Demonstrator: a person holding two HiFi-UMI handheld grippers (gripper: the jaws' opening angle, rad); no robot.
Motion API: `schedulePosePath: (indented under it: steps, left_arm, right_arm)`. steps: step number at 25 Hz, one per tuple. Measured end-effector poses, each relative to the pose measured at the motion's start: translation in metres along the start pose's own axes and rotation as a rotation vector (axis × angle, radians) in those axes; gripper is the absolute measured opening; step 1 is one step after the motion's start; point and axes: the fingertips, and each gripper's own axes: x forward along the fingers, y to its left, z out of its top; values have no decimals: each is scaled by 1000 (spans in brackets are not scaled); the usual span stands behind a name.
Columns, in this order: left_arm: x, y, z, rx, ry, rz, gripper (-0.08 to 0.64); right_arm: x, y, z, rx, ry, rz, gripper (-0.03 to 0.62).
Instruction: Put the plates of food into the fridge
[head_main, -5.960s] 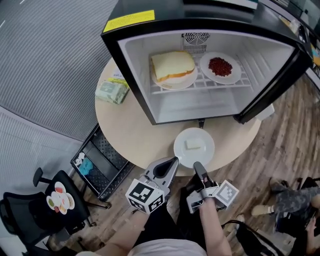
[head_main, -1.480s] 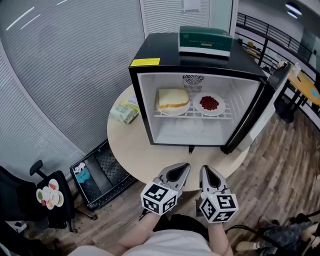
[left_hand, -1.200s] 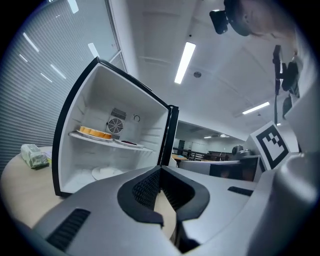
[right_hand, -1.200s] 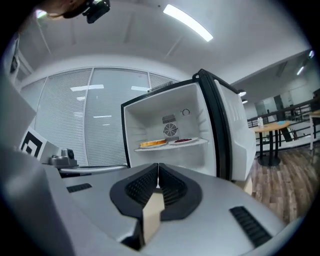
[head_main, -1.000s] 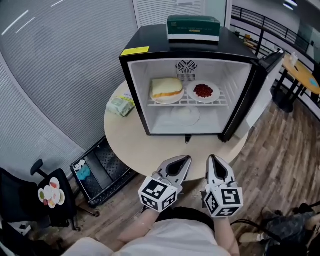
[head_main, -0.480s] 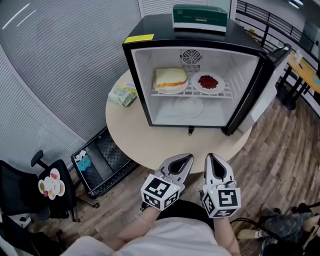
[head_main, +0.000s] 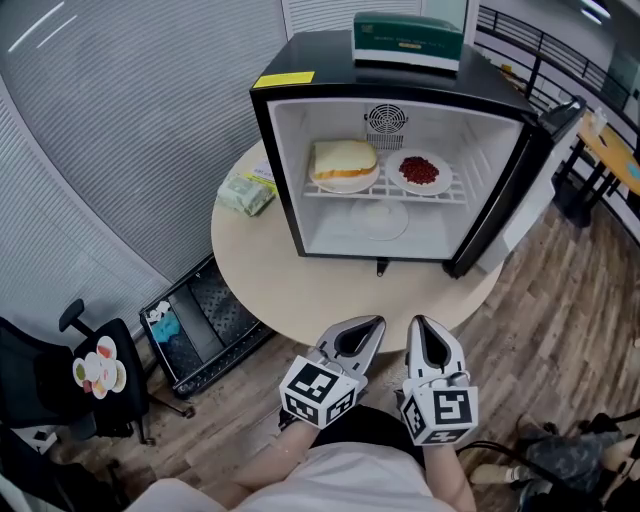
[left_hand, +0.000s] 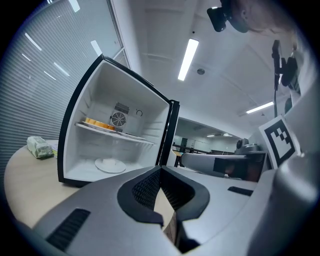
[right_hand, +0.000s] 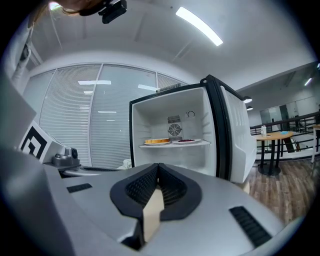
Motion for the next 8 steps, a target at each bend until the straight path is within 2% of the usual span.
schedulePosePath:
  steps: [8]
  left_arm:
    - [0,-2,-3,-1,3,7,5]
  right_arm:
    - [-4,-12,1,11,-15,-23,8]
